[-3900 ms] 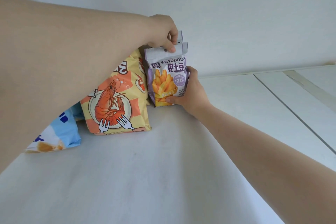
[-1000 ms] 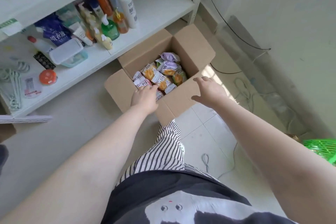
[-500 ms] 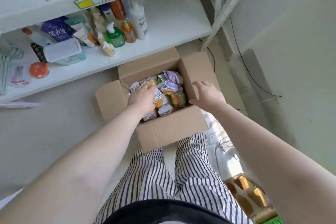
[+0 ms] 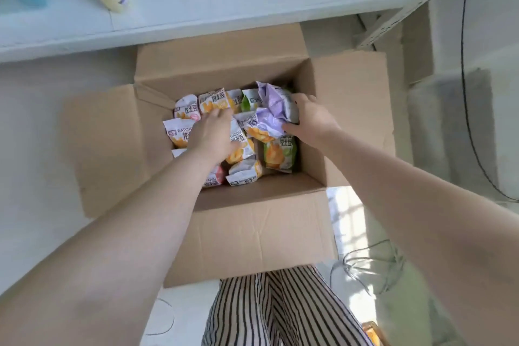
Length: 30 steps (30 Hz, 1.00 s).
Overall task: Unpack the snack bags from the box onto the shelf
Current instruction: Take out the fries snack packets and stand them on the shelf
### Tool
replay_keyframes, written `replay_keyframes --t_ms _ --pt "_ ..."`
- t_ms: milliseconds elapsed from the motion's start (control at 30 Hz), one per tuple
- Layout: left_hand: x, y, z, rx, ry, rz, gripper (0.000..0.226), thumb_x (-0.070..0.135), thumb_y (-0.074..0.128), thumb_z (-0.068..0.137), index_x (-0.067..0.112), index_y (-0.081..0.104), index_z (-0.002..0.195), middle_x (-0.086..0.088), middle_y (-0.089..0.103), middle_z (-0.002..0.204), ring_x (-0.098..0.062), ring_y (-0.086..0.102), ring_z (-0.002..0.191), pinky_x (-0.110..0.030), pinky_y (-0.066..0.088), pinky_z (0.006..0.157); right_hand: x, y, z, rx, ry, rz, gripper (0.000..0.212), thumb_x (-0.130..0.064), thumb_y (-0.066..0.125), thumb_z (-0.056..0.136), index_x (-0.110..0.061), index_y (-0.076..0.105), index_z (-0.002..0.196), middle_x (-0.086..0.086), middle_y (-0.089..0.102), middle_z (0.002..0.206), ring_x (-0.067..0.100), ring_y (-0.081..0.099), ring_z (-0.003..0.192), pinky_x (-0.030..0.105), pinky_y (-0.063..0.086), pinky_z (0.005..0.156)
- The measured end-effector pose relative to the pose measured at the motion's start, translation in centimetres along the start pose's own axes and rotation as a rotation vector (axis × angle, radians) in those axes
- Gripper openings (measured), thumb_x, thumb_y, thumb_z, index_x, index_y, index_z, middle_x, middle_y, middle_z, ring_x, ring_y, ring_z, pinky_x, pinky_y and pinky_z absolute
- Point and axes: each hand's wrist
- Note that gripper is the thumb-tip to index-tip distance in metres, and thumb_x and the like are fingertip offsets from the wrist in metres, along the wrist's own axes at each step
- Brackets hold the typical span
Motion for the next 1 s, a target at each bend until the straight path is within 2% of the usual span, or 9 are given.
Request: replay_keyframes --t_ms 167,300,467,600,733,800,833,900,1000 --pt "-2.5 7.9 8.3 0.019 0.026 -0.043 0.088 0.038 0.075 0.078 0.012 0.029 0.148 -0.011 0.037 0.148 -0.031 0.038 0.134 -0.042 0.036 0.106 2.0 6.2 9.7 0.051 -0.014 0.034 0.067 -0.029 0.070 0.086 -0.006 0.038 0.140 0.018 0.042 0.138 0.035 0.044 0.128 0.036 0.038 0.101" --pt "-3.2 11.5 13.0 0.029 0.070 -0.108 0.090 0.039 0.079 0.075 0.009 0.032 0.146 -0.013 0.042 0.145 -0.032 0.041 0.132 -0.041 0.037 0.106 3.1 8.7 14.0 0.084 0.022 0.089 0.067 -0.026 0.067 0.090 -0.007 0.033 0.145 0.018 0.039 0.142 0.033 0.044 0.129 0.034 0.036 0.103" --pt "-2.5 13.5 16.1 0.051 0.034 -0.245 0.072 0.032 0.081 0.074 0.017 0.047 0.135 -0.015 0.060 0.124 -0.033 0.050 0.118 -0.039 0.044 0.093 4.8 10.3 16.0 0.119 0.091 0.188 0.069 -0.028 0.069 0.088 -0.009 0.035 0.145 0.016 0.045 0.140 0.030 0.046 0.128 0.030 0.036 0.100" --pt "-3.2 13.6 16.7 0.021 0.005 -0.318 0.055 0.041 0.082 0.070 0.014 0.064 0.114 -0.008 0.065 0.104 -0.033 0.058 0.105 -0.034 0.041 0.079 5.4 10.4 16.0 0.130 0.100 0.275 0.070 -0.025 0.076 0.084 -0.012 0.041 0.143 0.009 0.055 0.136 0.025 0.053 0.122 0.024 0.039 0.092" --pt "-4.0 11.8 14.8 -0.024 0.011 -0.428 0.070 0.037 0.080 0.073 0.003 0.057 0.129 -0.016 0.059 0.127 -0.029 0.052 0.120 -0.030 0.040 0.091 4.8 9.6 14.5 0.153 0.081 0.358 0.063 -0.022 0.077 0.083 -0.011 0.048 0.138 0.005 0.062 0.128 0.020 0.059 0.111 0.018 0.039 0.082" --pt "-4.9 10.2 12.9 -0.044 -0.018 -0.539 0.060 0.032 0.079 0.076 -0.002 0.060 0.121 -0.005 0.057 0.094 -0.018 0.050 0.096 -0.027 0.036 0.070 4.3 9.0 12.8 0.148 0.089 0.436 0.054 -0.024 0.074 0.085 -0.012 0.053 0.133 0.001 0.064 0.114 0.017 0.059 0.099 0.021 0.042 0.080" --pt "-5.5 9.3 11.7 -0.067 -0.053 -0.590 0.054 0.032 0.078 0.077 -0.004 0.061 0.114 0.002 0.046 0.080 -0.014 0.044 0.085 -0.026 0.031 0.060 4.2 8.7 11.8 0.132 0.101 0.511 0.047 -0.024 0.073 0.086 -0.013 0.057 0.128 -0.001 0.065 0.105 0.015 0.060 0.091 0.022 0.045 0.077" --pt "-6.7 6.9 9.2 -0.146 -0.142 -0.673 0.044 0.037 0.079 0.075 0.002 0.061 0.096 0.001 0.035 0.070 -0.012 0.037 0.067 -0.027 0.026 0.053 3.8 7.5 9.1 0.031 0.119 0.733 0.030 -0.022 0.072 0.088 -0.011 0.063 0.115 0.000 0.067 0.093 0.014 0.062 0.079 0.023 0.050 0.071" --pt "-7.7 2.3 5.0 -0.218 -0.164 -0.721 0.064 0.055 0.084 0.055 0.004 0.055 0.081 -0.007 0.046 0.071 -0.015 0.046 0.067 -0.029 0.037 0.067 2.8 4.9 4.6 -0.248 0.081 1.036 0.027 -0.016 0.063 0.094 -0.015 0.062 0.121 0.009 0.070 0.104 0.023 0.068 0.086 0.036 0.056 0.074"
Point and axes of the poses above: each hand's wrist, its own z-axis towards the middle knuckle, its own y-axis out of the palm, x = y × z
